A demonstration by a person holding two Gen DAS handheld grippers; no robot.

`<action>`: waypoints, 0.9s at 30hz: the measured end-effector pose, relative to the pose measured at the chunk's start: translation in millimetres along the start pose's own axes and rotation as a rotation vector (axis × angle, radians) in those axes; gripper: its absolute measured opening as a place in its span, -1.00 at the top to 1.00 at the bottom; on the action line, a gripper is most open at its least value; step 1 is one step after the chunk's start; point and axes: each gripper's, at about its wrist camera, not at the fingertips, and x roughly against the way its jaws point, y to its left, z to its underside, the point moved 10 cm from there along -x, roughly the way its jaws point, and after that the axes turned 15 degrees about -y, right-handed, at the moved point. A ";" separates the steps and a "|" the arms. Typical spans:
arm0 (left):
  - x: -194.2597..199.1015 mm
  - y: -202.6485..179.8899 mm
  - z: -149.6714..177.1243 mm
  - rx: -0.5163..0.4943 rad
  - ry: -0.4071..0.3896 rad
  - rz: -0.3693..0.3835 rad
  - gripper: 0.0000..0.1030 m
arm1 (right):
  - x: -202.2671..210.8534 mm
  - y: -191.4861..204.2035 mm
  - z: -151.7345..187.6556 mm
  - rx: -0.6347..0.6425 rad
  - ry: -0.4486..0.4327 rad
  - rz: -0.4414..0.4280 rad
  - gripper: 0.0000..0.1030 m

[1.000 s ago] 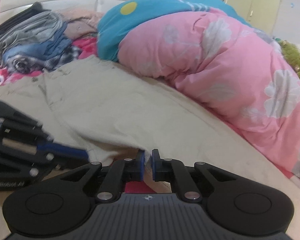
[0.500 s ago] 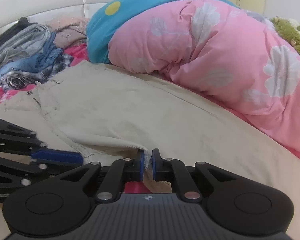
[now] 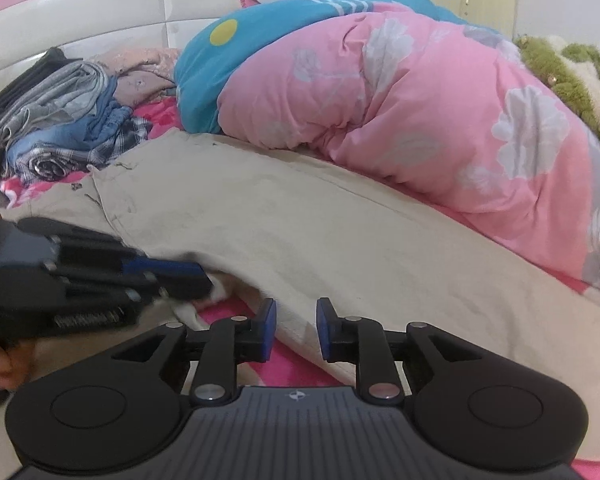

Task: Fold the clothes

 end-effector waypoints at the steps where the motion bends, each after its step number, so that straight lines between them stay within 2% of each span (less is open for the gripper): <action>1: 2.7 -0.2 -2.3 0.001 -0.010 0.003 0.91 | -1.8 0.0 0.7 0.012 0.000 0.000 0.55; 5: 14.4 -2.1 -8.7 0.003 -0.034 0.027 0.92 | -14.8 2.9 -0.3 0.047 -0.004 -0.013 0.61; 8: 20.5 -3.6 -8.6 0.004 -0.031 0.047 0.92 | -25.3 -9.5 -2.8 0.041 -0.010 0.061 0.76; 11: 20.0 -2.8 -6.8 0.008 -0.023 0.052 0.92 | -31.4 -22.8 -2.2 -0.008 -0.009 0.096 0.76; 13: 18.9 -1.4 -5.5 0.014 -0.017 0.050 0.92 | -24.8 -22.0 -5.3 -0.061 -0.023 0.057 0.76; 14: 18.4 -0.8 -5.0 0.015 -0.017 0.048 0.92 | -16.4 -15.3 -10.2 -0.079 -0.048 0.010 0.74; 16: 18.1 -0.3 -5.0 0.016 -0.018 0.046 0.92 | 1.2 1.5 -17.6 -0.074 -0.088 -0.091 0.74; 19: 19.6 -1.3 -5.3 0.012 -0.023 0.046 0.92 | 11.3 21.2 -14.3 -0.016 -0.072 -0.181 0.73; 21: 20.0 -2.6 -4.5 0.006 -0.021 0.050 0.92 | 0.2 23.8 -3.9 0.028 -0.015 -0.160 0.74; 22: 19.9 -3.0 -3.9 0.003 -0.019 0.050 0.92 | -8.7 20.7 -0.7 0.037 0.005 -0.122 0.74; 27: 19.9 -1.1 -3.4 0.007 -0.018 0.051 0.92 | -47.7 -4.6 6.7 -0.084 0.050 -0.031 0.75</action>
